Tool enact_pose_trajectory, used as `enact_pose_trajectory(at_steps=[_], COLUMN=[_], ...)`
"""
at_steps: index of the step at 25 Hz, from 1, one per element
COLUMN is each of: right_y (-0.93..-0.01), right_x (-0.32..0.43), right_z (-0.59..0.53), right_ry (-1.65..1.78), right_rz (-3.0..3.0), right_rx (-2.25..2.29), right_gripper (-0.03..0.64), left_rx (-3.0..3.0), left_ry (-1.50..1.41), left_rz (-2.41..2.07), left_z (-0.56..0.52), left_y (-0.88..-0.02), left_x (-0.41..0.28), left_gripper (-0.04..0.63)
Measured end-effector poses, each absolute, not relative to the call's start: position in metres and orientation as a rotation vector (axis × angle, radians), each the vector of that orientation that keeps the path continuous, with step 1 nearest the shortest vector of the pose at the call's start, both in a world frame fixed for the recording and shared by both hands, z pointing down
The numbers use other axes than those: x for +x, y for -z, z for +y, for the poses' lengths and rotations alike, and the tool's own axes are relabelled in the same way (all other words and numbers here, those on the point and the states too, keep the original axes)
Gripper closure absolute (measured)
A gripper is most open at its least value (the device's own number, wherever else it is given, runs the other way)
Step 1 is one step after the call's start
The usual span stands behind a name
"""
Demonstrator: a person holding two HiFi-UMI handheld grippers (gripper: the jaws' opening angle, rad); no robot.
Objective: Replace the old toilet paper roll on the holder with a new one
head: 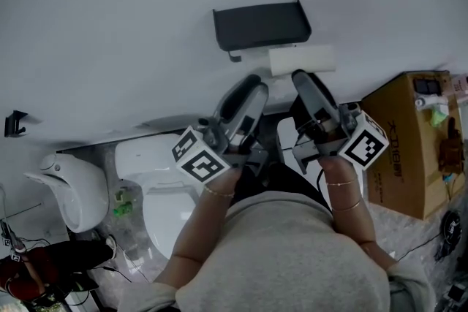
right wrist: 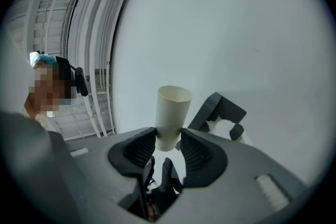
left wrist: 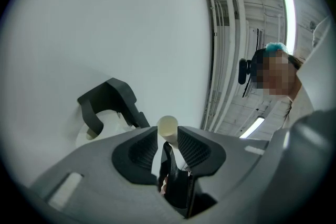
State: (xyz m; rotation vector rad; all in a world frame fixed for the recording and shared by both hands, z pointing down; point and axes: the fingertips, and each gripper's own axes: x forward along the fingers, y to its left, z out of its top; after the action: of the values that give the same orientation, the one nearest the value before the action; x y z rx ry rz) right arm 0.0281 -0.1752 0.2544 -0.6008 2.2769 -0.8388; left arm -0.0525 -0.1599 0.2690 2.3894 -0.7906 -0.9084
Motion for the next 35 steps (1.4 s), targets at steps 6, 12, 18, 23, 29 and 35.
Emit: enact_pose_trajectory(at_steps=[6,12,18,23,29,35], right_y=[-0.252,-0.252,-0.253,-0.258,-0.258,-0.26], right_x=[0.03,0.028,0.03,0.03,0.027,0.031], right_z=[-0.174,-0.175,-0.176,-0.178,-0.179,-0.184], right_ry=[0.81,0.798,0.799,0.797,0.805,0.807], right_rz=[2.293,2.298,2.305,2.331,2.333,2.328], right_rx=[-0.589,-0.584,-0.595,-0.617,-0.614,-0.626], right_gripper=[0.462,0.462,0.462,0.462,0.462,0.462], left_rx=[2.396,2.42,2.473,2.459,2.451,2.456], left_ry=[0.939,0.931,0.87,0.827,0.821,0.804], left_rz=[-0.817,-0.766,-0.775,-0.721,-0.729,-0.721], left_z=[-0.161,-0.162,-0.166,-0.169,-0.173,-0.177], left_y=[-0.263,-0.257,-0.258,-0.264,-0.264,-0.264], left_x=[-0.059,-0.057,-0.056,-0.047,-0.047,-0.044], left_gripper=[0.5,0.553,0.58,0.588,0.588,0.588])
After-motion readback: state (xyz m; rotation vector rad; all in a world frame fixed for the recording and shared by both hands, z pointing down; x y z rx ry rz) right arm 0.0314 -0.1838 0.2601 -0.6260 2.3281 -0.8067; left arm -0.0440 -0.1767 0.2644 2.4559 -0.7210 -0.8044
